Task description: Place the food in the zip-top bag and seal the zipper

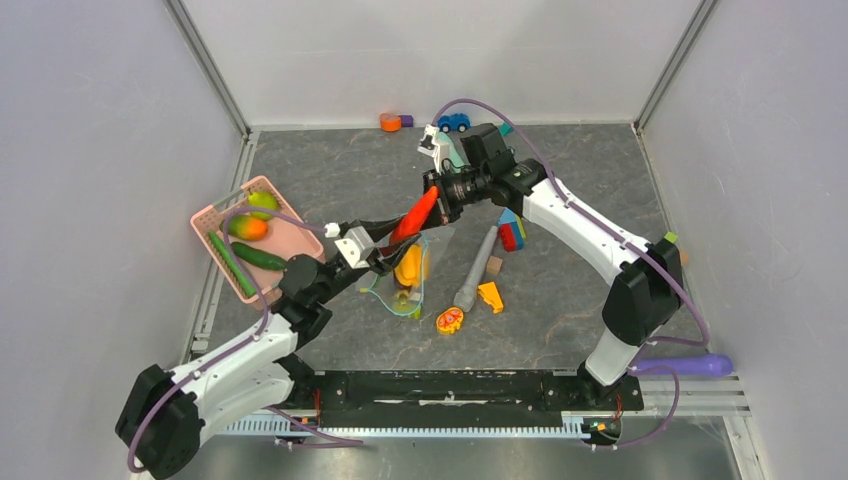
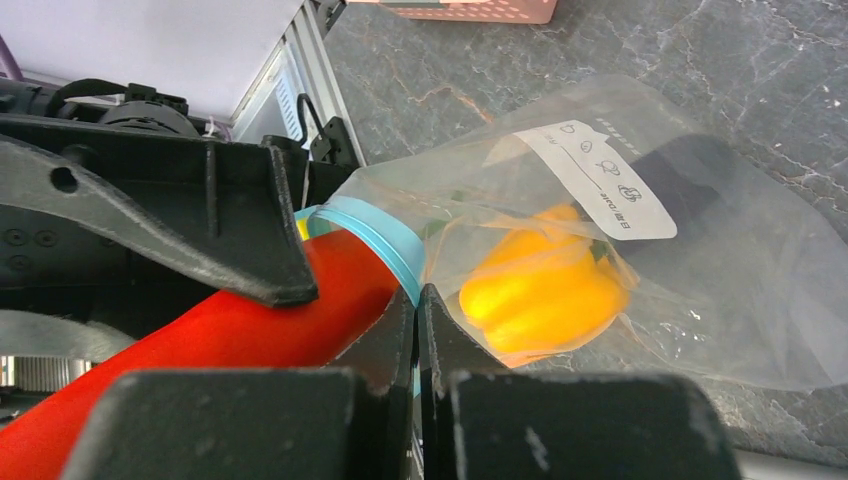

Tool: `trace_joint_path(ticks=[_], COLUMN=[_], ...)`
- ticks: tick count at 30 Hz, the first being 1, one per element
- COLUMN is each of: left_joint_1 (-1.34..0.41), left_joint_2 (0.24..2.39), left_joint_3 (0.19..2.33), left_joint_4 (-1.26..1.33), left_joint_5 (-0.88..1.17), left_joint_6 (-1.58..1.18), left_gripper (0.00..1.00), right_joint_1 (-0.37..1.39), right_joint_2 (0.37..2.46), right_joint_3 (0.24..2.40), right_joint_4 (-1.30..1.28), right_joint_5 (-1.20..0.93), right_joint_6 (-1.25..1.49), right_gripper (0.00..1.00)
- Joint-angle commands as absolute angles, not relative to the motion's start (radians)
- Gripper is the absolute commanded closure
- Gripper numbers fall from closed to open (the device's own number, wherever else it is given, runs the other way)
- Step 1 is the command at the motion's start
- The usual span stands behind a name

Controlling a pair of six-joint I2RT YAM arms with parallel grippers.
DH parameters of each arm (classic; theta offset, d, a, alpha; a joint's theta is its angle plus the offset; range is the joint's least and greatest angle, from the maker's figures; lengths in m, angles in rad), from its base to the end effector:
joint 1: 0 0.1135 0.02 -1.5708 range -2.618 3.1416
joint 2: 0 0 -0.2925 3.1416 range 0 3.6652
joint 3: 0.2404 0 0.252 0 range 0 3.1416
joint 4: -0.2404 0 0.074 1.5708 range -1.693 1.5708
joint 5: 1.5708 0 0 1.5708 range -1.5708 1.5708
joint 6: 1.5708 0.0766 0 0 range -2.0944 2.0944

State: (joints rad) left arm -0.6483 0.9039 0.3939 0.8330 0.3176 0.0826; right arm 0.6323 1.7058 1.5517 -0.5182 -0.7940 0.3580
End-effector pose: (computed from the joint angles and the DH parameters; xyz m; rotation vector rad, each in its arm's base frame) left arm 0.1618 -0.1526 0.3228 0.7141 1.0797 -0.6843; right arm 0.2987 0.2866 0.3455 -0.7880 2.2520 1.3985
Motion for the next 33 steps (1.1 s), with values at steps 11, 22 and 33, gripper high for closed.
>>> trace_joint_path(ticks=[11,22,33], left_joint_1=[-0.650,-0.650,-0.651], left_joint_2=[0.662,0.753,0.632], left_joint_3=[0.302,0.443,0.548], left_joint_4=[0.449,0.296,0.213], left_joint_5=[0.320,0.266,0.180], left_joint_6=[0.324,0.251,-0.038], left_gripper=[0.59,0.00,0.00], right_joint_1=[0.628,0.629,0.627], right_joint_2=[1.660,1.655,1.663], right_joint_3=[1.601,1.600,1.606], right_joint_4=[-0.507,-0.506,-0.511], right_joint_5=[-0.887,-0.888,-0.799], right_joint_6=[0.349,0.347,0.327], right_gripper=[1.00,1.00,1.00])
